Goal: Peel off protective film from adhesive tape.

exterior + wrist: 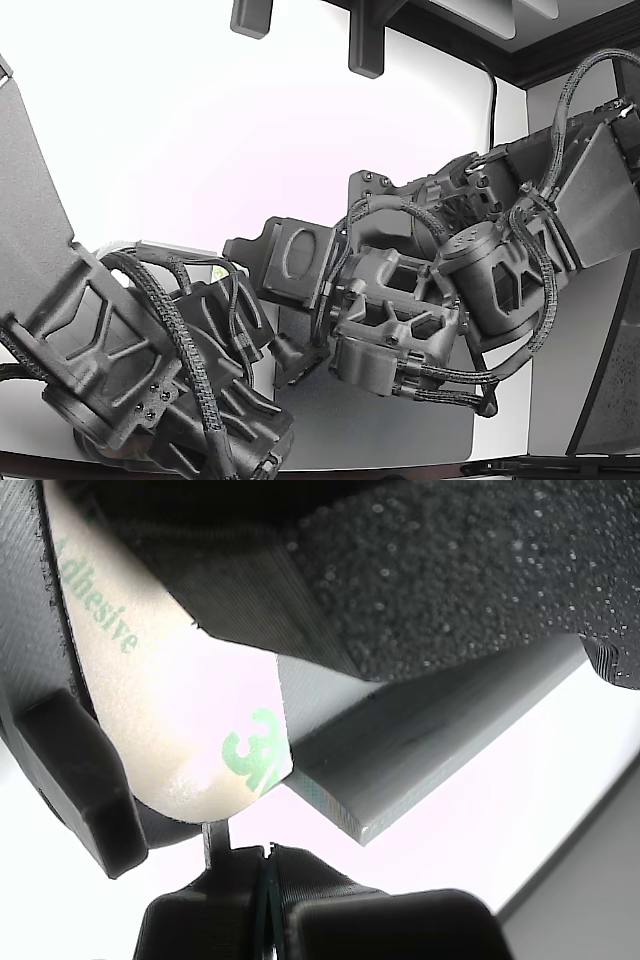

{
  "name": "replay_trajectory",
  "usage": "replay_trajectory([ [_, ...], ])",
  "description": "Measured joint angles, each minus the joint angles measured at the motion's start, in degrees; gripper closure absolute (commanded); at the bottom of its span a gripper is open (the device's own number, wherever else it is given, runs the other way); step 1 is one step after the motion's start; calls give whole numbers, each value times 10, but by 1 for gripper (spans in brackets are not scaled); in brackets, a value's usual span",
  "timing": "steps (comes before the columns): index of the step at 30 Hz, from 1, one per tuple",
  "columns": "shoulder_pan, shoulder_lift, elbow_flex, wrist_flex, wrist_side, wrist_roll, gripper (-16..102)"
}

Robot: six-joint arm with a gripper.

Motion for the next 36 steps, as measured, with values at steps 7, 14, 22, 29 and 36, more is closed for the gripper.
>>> replay_trajectory([
  [7,1,0,7,-23,6,-14,97],
  [14,1,0,15,-43,11,-25,97],
  [22,1,0,23,-58,15,-32,97],
  [29,2,0,25,-62,17,-36,97],
  [36,3,0,25,-62,19,-31,97],
])
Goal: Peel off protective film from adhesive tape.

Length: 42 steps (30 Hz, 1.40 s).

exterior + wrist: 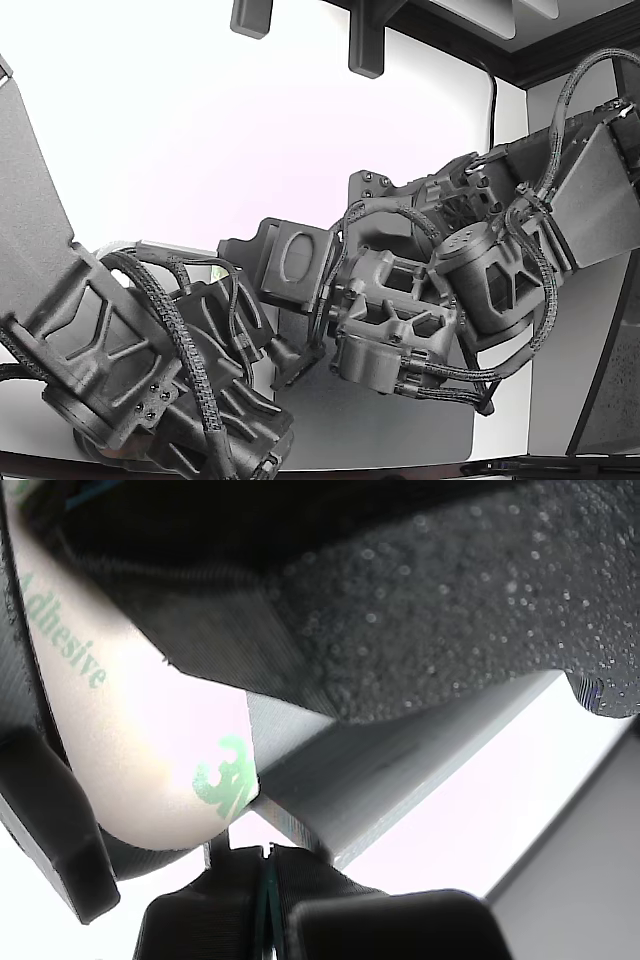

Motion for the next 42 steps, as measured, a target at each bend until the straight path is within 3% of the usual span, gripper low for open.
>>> replay_trajectory([
  [27,0,4,-20,63,-19,49,97],
  [42,0,-11,-20,36,-3,75,97],
])
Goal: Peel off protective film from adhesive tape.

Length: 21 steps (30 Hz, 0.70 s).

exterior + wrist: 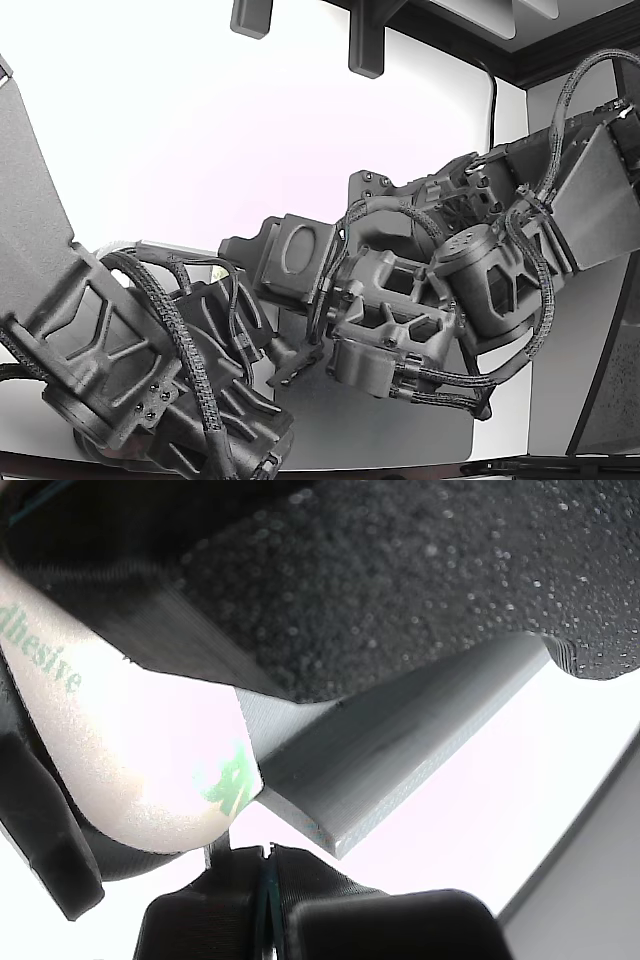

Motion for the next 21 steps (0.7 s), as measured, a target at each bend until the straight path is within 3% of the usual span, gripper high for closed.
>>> replay_trajectory([
  [21,8,-19,-18,19,11,33,97],
])
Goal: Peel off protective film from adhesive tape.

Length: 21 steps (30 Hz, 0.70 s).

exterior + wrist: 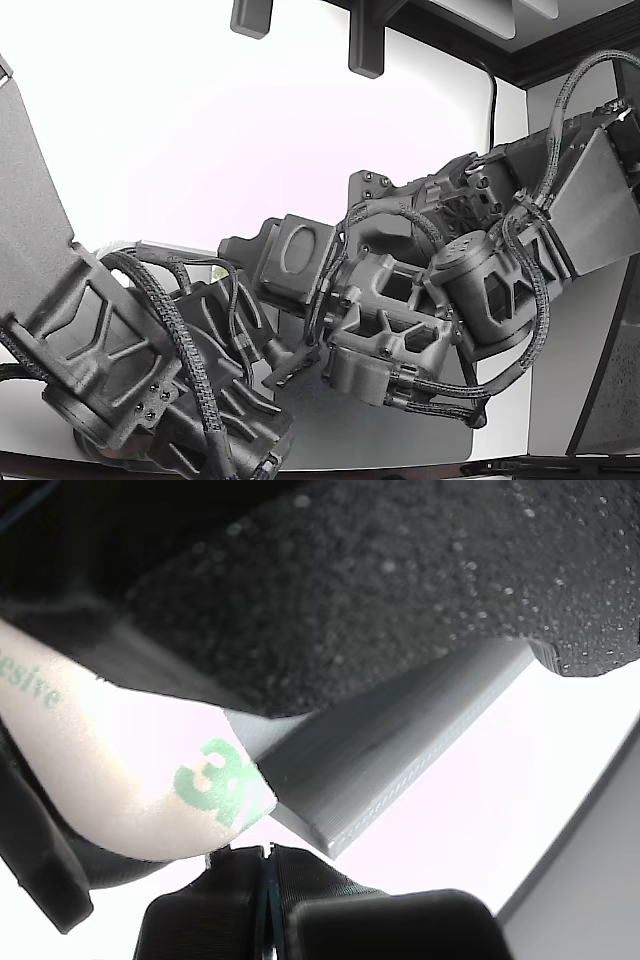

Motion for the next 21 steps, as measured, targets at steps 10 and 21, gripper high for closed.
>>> replay_trajectory([
  [10,1,10,-9,36,-18,-18,97],
  [21,9,11,-9,46,-12,-36,97],
])
